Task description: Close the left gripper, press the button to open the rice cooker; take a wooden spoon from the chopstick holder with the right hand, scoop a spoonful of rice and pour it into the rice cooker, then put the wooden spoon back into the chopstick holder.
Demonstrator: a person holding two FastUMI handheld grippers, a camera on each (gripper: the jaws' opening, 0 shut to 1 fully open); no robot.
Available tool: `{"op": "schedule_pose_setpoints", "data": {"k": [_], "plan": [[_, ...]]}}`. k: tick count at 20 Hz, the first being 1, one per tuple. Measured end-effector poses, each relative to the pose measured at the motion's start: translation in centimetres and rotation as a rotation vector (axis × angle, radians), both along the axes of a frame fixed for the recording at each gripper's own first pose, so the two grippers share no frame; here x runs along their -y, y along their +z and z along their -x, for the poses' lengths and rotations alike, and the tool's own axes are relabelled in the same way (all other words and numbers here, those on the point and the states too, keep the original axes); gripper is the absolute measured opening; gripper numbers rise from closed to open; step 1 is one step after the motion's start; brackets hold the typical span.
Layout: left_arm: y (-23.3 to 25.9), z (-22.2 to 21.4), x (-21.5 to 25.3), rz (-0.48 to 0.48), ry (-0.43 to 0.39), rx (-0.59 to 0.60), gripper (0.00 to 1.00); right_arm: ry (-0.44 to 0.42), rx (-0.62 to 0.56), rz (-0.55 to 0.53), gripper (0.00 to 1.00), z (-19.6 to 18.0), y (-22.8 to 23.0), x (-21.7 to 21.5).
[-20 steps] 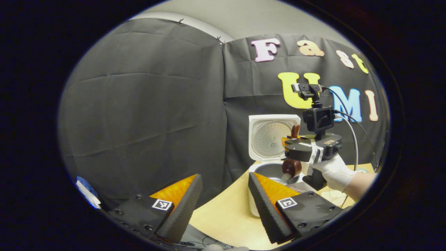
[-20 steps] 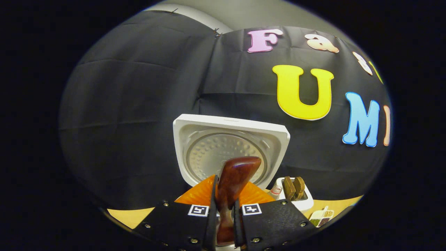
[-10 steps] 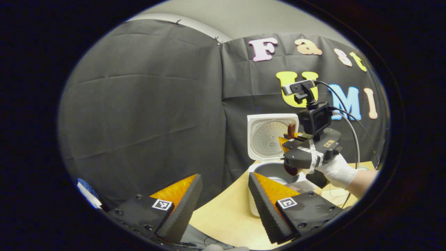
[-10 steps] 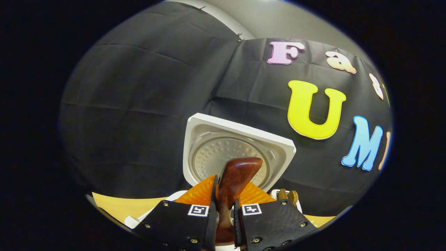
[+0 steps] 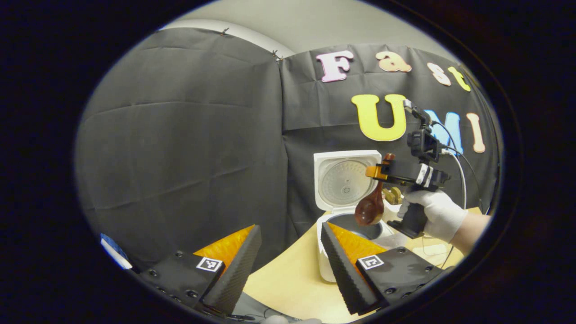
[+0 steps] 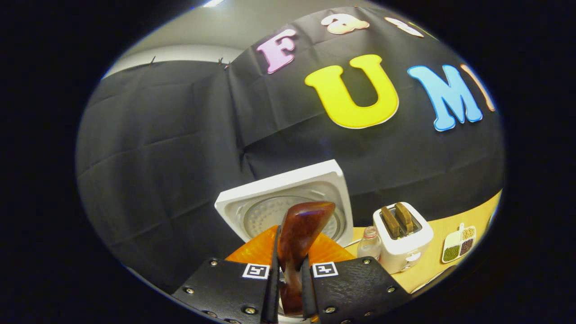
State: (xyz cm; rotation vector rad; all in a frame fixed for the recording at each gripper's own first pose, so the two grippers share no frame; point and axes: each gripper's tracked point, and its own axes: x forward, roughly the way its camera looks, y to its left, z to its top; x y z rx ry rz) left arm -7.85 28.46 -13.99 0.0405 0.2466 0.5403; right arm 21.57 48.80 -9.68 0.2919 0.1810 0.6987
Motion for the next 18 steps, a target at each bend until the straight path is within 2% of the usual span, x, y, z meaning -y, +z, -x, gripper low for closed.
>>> {"op": "schedule_pose_setpoints", "data": {"k": [2, 3, 4, 5, 6, 7, 11, 18], "plan": [[0.5, -0.5, 0.7, 0.003, -0.017, 0.001, 0.96, -0.044, 0.002, -0.026, 0.20, -0.7, 1.2, 2.3], [0.6, -0.8, 1.0, 0.012, -0.022, 0.009, 0.96, -0.064, -0.007, -0.047, 0.24, -1.2, 1.6, 3.6], [0.6, -0.8, 1.4, 0.027, -0.036, 0.015, 0.97, -0.089, -0.022, -0.075, 0.21, -1.3, 1.6, 5.1], [0.6, -1.0, 1.7, 0.032, -0.047, 0.017, 0.90, -0.109, -0.036, -0.096, 0.21, -1.6, 1.6, 6.6], [0.7, -1.3, 2.2, 0.032, -0.062, 0.022, 0.97, -0.142, -0.044, -0.106, 0.21, -2.0, 1.6, 8.3], [0.8, -1.7, 2.9, 0.028, -0.077, 0.023, 0.97, -0.177, -0.045, -0.111, 0.21, -2.4, 1.7, 10.5], [2.2, -4.4, 6.9, 0.008, -0.169, 0.044, 0.97, -0.326, -0.059, -0.149, 0.21, -4.2, 1.4, 20.5], [4.0, -6.8, 13.3, 0.019, -0.286, 0.076, 0.97, -0.602, -0.057, -0.142, 0.21, -5.3, 0.2, 40.0]]}}
